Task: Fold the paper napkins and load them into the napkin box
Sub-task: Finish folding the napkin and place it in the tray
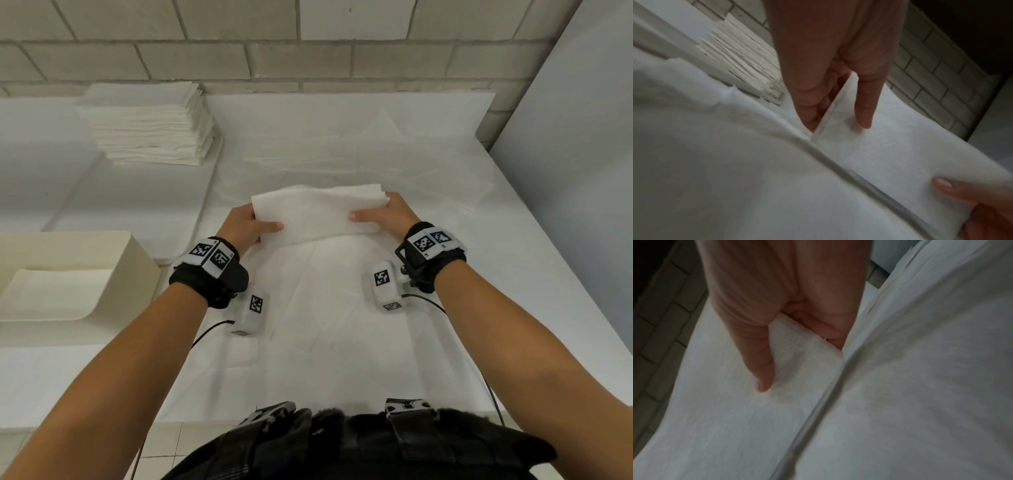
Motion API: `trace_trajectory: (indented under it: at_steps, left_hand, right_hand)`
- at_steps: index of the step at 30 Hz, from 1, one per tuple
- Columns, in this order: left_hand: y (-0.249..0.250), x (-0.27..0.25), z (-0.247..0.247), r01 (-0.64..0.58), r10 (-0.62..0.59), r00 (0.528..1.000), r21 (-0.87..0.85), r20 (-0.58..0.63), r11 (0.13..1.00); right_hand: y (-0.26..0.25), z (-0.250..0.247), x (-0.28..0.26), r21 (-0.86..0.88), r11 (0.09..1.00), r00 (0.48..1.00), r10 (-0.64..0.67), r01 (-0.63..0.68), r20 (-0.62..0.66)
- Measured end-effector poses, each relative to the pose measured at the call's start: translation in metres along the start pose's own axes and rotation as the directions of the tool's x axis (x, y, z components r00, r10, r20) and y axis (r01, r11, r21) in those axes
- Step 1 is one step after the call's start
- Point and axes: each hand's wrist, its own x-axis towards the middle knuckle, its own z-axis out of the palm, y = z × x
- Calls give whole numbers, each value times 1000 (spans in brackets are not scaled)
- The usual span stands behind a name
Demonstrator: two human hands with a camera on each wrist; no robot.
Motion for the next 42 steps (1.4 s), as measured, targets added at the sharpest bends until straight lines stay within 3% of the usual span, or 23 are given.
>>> trace_trajectory:
  at_steps: [4,8,10,15,18,20,22,24,26,28,30,32,34,36,37,42]
  left_hand:
    - [11,1,2,-82,80,997,-142,-14,987]
    - [-3,6,5,-4,4,1000,11,-1,1000]
    - [-3,8,4,-11,12,1000,51,-13,999]
    - [3,16,2,11,-18,1000,306,19,952]
    - [12,18,1,-20,25,1000,299,-13,954]
    - [20,18,-1,-70,84,996,293,-37,954]
    - [30,18,-5,-175,195,981,369,-16,913]
    - [42,15,-6,-292,307,951,463,46,837]
    - [54,13,-5,-386,382,916,527,122,757]
    - [66,10,-3,-450,429,886,553,176,701]
    - [76,9,-4,-510,504,846,531,172,676]
    - [83,9,-5,-527,559,827,433,64,731]
    - [86,7,-5,-448,464,885,212,-32,868]
    - [83,5,0,-321,320,947,8,37,947]
    - [81,4,3,-286,288,953,-40,95,957]
    - [65,4,14,-273,272,957,0,103,962]
  right_hand:
    - [-13,0,-1,72,995,996,-60,65,-66]
    - [-6,2,3,-118,993,999,29,-25,31]
    - [-4,2,4,-141,989,999,51,-48,19]
    - [-8,2,9,-97,995,1000,6,-7,-13]
    - [-13,2,13,-51,998,999,-31,29,-33]
    - [-21,-1,16,-82,985,986,-155,151,-53]
    - [-32,-4,23,-265,907,939,-343,326,-19]
    - [-47,-2,29,-460,775,890,-449,434,85]
    - [-63,7,31,-567,667,872,-422,483,246]
    - [-78,20,30,-604,648,885,-326,465,331]
    - [-84,28,29,-581,701,909,-283,414,306]
    - [-85,31,26,-405,854,941,-252,326,226]
    - [-84,33,22,-123,964,962,-216,238,169]
    - [-82,38,20,69,980,969,-197,188,150]
    - [-81,41,20,111,977,970,-197,183,142]
    - [-71,49,17,46,984,978,-175,170,115]
